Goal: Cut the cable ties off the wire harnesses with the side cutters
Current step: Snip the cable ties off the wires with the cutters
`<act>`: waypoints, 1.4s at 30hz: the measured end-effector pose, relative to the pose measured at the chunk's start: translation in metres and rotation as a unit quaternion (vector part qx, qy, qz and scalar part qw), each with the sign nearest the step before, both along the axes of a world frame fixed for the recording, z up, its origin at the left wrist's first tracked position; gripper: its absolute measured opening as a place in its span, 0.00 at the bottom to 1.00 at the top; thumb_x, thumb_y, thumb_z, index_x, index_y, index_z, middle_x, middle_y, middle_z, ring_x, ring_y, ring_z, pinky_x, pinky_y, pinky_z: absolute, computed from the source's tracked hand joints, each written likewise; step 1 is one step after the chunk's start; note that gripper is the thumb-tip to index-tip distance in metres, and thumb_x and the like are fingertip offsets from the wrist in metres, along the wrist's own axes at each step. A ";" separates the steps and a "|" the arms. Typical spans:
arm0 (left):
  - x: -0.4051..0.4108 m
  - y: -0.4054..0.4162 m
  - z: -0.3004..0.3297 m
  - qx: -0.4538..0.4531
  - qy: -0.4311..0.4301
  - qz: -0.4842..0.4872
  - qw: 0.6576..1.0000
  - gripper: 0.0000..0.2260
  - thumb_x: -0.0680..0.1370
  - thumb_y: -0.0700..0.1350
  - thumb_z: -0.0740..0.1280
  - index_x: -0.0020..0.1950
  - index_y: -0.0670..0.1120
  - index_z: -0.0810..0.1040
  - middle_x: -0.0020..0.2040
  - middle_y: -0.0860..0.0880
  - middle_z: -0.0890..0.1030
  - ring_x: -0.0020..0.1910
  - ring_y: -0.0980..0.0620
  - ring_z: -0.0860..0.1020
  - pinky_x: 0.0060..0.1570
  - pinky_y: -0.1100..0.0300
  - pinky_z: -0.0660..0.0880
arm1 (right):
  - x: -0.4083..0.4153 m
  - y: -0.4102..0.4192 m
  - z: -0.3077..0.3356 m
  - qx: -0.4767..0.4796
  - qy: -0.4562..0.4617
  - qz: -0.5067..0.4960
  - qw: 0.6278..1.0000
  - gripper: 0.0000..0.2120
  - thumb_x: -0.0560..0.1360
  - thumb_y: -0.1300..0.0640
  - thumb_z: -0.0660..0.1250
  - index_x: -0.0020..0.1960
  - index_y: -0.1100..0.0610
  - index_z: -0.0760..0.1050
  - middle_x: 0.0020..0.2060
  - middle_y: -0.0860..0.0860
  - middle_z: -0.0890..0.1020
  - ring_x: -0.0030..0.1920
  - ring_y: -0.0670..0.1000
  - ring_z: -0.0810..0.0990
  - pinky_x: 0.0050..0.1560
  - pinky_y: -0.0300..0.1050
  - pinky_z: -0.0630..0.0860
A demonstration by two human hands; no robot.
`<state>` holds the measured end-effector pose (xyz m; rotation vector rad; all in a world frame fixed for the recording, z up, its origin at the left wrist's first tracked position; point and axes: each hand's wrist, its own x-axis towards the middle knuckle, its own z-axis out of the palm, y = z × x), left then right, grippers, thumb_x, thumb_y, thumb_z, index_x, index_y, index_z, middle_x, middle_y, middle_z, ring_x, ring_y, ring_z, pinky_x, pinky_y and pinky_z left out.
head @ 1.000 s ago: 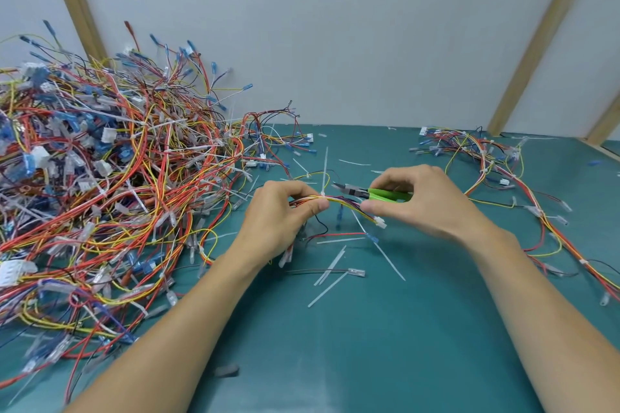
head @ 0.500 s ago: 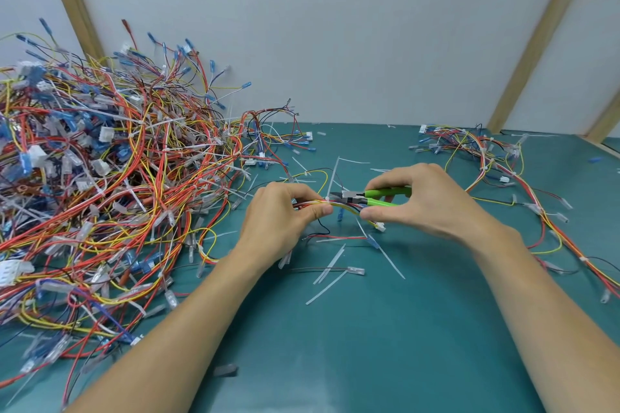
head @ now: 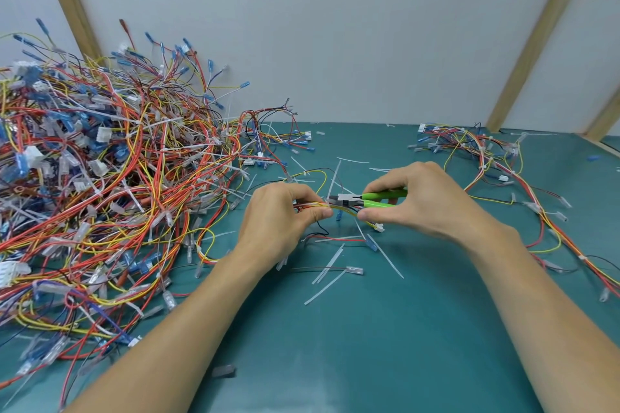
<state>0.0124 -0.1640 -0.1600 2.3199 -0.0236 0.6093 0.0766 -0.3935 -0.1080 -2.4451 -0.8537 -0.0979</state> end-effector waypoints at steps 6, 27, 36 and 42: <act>-0.001 -0.001 0.001 0.017 -0.025 -0.001 1.000 0.06 0.70 0.55 0.78 0.42 0.54 0.86 0.37 0.57 0.84 0.39 0.56 0.78 0.39 0.61 0.72 | 0.002 -0.001 0.000 -0.002 -0.006 0.004 1.000 0.12 0.64 0.34 0.75 0.43 0.40 0.85 0.37 0.40 0.85 0.43 0.50 0.82 0.47 0.52 0.80; -0.002 -0.002 0.003 -0.001 -0.019 0.004 1.000 0.06 0.71 0.56 0.77 0.41 0.56 0.86 0.34 0.60 0.81 0.42 0.62 0.77 0.35 0.73 0.65 | 0.005 -0.002 -0.003 0.096 -0.039 -0.061 0.993 0.09 0.70 0.40 0.77 0.39 0.44 0.84 0.30 0.47 0.80 0.33 0.51 0.74 0.38 0.48 0.73; -0.006 -0.003 0.007 -0.088 -0.045 -0.007 0.995 0.02 0.76 0.51 0.73 0.48 0.57 0.84 0.34 0.55 0.81 0.35 0.56 0.77 0.38 0.63 0.71 | 0.006 0.013 -0.011 0.258 0.198 -0.131 0.937 0.15 0.79 0.44 0.69 0.44 0.56 0.79 0.38 0.49 0.87 0.32 0.47 0.77 0.31 0.44 0.74; -0.004 0.000 0.012 -0.206 -0.035 -0.033 0.977 0.02 0.79 0.46 0.72 0.48 0.50 0.83 0.37 0.44 0.83 0.36 0.45 0.79 0.41 0.55 0.76 | 0.005 0.012 -0.011 0.310 0.292 -0.129 0.895 0.08 0.73 0.60 0.75 0.49 0.56 0.78 0.35 0.48 0.84 0.31 0.46 0.76 0.28 0.42 0.75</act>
